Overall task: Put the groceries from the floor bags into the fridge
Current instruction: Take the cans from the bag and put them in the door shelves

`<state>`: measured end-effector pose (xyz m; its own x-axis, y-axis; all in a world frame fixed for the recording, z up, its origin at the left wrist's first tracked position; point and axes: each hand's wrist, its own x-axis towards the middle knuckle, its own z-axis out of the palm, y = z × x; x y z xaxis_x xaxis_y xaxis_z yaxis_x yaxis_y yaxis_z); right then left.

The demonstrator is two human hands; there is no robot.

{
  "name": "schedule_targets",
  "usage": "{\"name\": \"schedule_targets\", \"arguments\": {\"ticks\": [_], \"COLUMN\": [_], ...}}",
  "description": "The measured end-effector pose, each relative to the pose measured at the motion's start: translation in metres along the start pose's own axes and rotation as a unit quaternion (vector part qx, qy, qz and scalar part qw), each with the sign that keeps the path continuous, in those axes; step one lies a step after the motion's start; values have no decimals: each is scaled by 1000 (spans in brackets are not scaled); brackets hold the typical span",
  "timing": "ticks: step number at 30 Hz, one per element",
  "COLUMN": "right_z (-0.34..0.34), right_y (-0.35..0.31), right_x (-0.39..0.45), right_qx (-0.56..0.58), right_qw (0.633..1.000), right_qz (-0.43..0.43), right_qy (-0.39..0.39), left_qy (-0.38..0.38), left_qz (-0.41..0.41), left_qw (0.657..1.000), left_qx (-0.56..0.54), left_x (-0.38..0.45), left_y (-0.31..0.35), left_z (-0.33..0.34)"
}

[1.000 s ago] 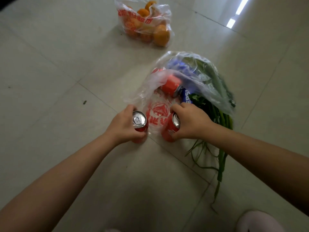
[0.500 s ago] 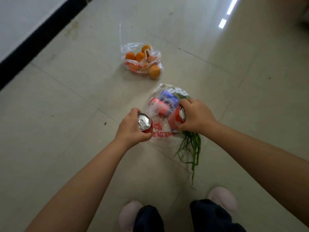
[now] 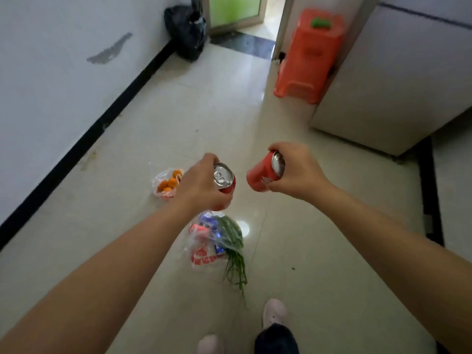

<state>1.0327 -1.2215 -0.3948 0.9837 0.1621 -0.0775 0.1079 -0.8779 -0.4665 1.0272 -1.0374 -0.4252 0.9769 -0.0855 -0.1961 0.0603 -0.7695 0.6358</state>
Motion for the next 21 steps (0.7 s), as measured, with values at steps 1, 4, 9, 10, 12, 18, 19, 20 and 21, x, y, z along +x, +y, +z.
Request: {"name": "schedule_targets", "arguments": {"ticks": [1, 4, 9, 10, 12, 18, 19, 20, 21], "right_z": [-31, -121, -234, -252, -284, -378, -396, -413, -431], "right_y": [-2, -3, 6, 12, 25, 94, 107, 119, 132], "right_x": [-2, -20, -66, -73, -82, -75, -70, -65, -58], "right_qx": [-7, -7, 29, 32, 28, -11, -11, -8, -3], "right_qw": [1000, 991, 967, 962, 953, 928, 927, 927, 926], "right_qz": [7, 40, 60, 65, 67, 46, 38, 28, 18], "right_qy": [29, 124, 244, 263, 295, 371, 373, 375, 378], "left_qy": [17, 57, 74, 77, 82, 116, 123, 131, 141], "left_qz": [20, 83, 224, 249, 293, 387, 391, 393, 395], "left_qw": [1000, 995, 972, 965, 952, 915, 912, 910, 908], "left_qx": [3, -12, -15, -18, -27, -9, -6, -2, 2], "left_x": [2, 10, 17, 18, 22, 48, 57, 67, 78], "left_y": [27, 103, 228, 253, 301, 431, 450, 469, 487], "left_z": [-15, -51, -77, -79, -79, -64, -60, -57, -53]}}
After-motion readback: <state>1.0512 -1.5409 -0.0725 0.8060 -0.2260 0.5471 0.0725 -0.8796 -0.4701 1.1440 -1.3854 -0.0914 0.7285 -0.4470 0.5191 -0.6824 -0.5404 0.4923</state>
